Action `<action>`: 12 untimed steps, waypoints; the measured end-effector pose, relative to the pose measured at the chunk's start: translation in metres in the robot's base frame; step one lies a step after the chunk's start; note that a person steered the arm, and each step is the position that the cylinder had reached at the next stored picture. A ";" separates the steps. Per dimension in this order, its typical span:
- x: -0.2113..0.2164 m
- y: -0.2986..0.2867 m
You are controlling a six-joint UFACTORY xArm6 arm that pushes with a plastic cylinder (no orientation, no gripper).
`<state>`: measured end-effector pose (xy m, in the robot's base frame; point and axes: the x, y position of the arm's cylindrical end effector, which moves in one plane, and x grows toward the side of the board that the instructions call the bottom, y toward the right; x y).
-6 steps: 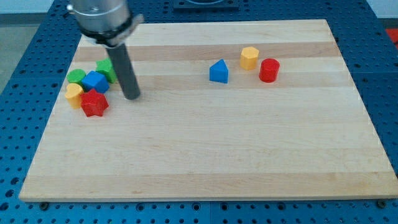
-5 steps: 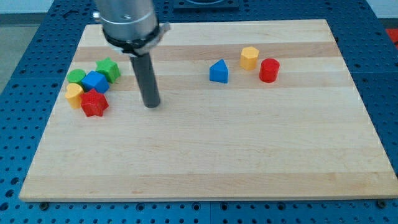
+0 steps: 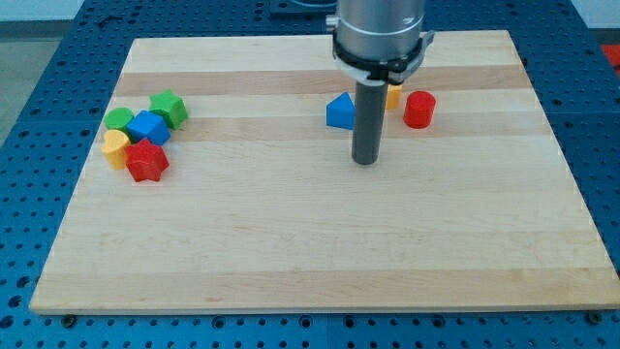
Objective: Slide blue triangle to red star
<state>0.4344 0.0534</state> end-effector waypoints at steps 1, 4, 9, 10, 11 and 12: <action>0.000 0.000; -0.034 0.026; -0.034 -0.084; -0.017 -0.127; -0.016 -0.130; -0.013 -0.118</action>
<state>0.4209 -0.0651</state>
